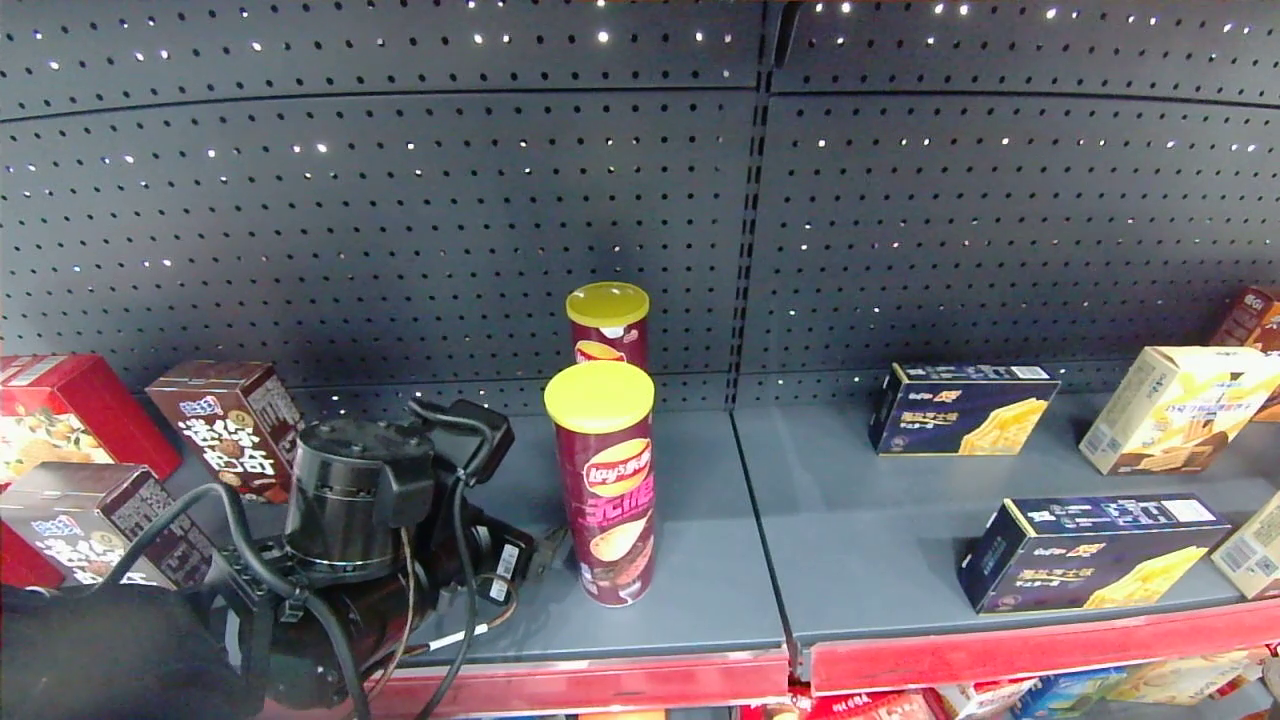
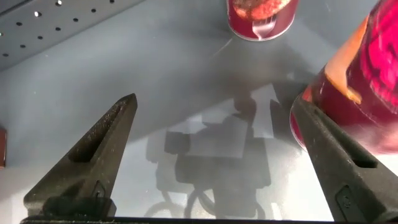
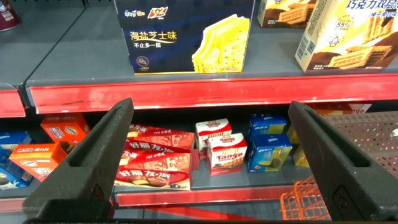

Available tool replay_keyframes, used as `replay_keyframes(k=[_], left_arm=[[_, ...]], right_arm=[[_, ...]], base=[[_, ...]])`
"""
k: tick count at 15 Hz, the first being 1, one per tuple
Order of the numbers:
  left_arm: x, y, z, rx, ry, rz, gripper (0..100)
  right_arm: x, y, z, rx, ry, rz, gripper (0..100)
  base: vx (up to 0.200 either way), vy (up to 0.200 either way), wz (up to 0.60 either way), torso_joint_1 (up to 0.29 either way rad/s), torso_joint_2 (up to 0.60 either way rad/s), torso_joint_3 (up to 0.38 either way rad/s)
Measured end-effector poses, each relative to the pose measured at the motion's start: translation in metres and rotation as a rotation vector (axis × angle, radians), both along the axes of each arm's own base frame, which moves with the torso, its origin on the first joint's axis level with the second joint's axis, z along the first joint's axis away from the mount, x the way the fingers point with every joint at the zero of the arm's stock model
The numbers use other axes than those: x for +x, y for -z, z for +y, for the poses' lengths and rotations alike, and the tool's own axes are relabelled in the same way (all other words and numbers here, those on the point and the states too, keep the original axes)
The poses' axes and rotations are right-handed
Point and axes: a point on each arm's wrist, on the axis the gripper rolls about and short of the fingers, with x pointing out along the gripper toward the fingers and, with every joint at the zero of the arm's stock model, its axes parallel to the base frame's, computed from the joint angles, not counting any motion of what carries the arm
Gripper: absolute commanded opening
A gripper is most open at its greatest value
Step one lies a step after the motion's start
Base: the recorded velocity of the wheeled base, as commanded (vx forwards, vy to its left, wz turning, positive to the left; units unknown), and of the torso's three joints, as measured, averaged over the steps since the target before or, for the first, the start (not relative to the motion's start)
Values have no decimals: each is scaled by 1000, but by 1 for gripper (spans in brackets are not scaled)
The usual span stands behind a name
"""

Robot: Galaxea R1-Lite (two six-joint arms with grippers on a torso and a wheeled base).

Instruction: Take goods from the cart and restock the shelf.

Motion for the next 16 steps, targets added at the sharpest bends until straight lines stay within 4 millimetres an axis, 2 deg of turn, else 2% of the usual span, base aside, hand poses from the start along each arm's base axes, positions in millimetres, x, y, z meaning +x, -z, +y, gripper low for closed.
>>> replay_keyframes(k=[3, 7, 10, 12, 16], left_arm=[[-4, 0, 22, -3, -63, -7, 100], [-26, -33, 40, -38, -80, -135, 100], [-54, -69, 53, -11, -98, -303, 100], [-80, -91, 62, 7, -180, -414, 100], [-120, -105, 53, -56, -276, -483, 100]], right_arm=[[0, 0, 0, 0, 0, 0, 100], [0, 0, 0, 0, -1, 0, 100], [0, 0, 0, 0, -1, 0, 100], [0, 0, 0, 0, -1, 0, 100], [0, 0, 0, 0, -1, 0, 100]], base=[[0, 0, 0, 0, 0, 0], [0, 0, 0, 0, 0, 0], [0, 0, 0, 0, 0, 0], [0, 0, 0, 0, 0, 0], [0, 0, 0, 0, 0, 0]])
